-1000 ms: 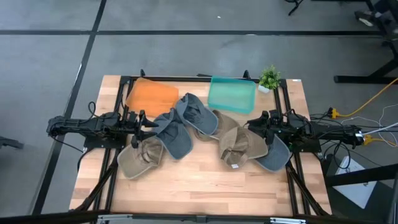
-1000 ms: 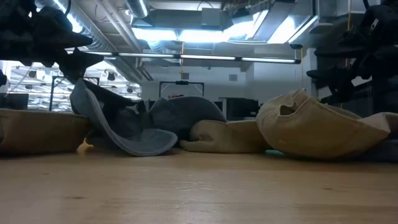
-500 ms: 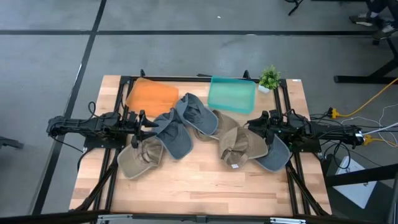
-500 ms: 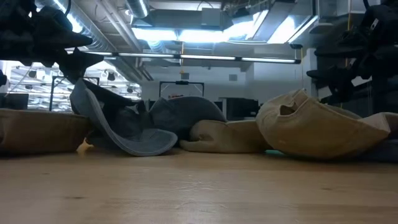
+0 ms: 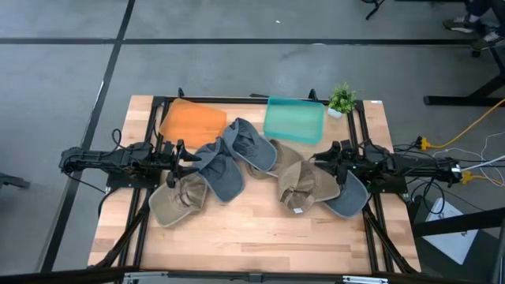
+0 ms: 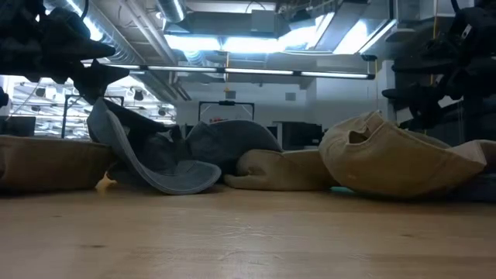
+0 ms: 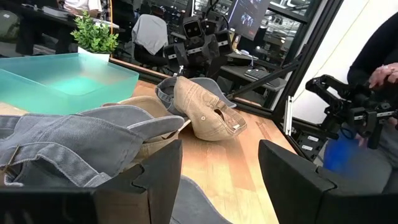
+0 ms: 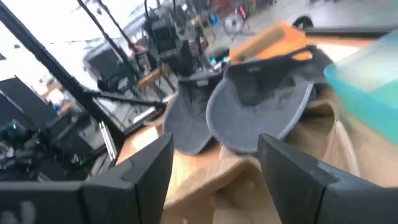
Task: Pick & Place hat
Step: Prepare the brown cap
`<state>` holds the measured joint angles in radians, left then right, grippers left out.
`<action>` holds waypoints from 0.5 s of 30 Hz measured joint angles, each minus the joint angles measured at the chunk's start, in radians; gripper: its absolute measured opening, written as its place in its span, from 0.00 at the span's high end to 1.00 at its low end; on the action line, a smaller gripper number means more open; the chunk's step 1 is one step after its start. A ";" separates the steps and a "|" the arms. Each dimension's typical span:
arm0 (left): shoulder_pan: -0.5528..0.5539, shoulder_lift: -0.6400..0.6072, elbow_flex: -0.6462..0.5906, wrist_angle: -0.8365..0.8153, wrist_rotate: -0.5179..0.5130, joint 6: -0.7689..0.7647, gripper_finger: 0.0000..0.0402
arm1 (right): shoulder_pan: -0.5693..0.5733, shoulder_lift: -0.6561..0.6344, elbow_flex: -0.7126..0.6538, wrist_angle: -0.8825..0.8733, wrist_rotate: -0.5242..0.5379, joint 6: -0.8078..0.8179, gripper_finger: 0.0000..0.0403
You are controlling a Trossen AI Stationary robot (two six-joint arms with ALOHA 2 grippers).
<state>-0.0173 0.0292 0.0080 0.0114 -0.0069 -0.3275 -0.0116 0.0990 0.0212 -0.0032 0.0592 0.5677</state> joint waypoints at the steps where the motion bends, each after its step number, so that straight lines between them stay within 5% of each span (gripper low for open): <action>1: 0.000 0.000 0.000 0.000 0.000 0.000 0.48 | 0.009 0.014 0.018 -0.025 0.000 0.001 0.42; 15: 0.000 0.000 0.000 0.000 0.000 0.000 0.48 | -0.018 0.384 0.361 -0.152 0.053 -0.144 0.42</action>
<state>-0.0174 0.0292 0.0078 0.0116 -0.0067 -0.3275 -0.0295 0.4833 0.3823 -0.1555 0.1127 0.4241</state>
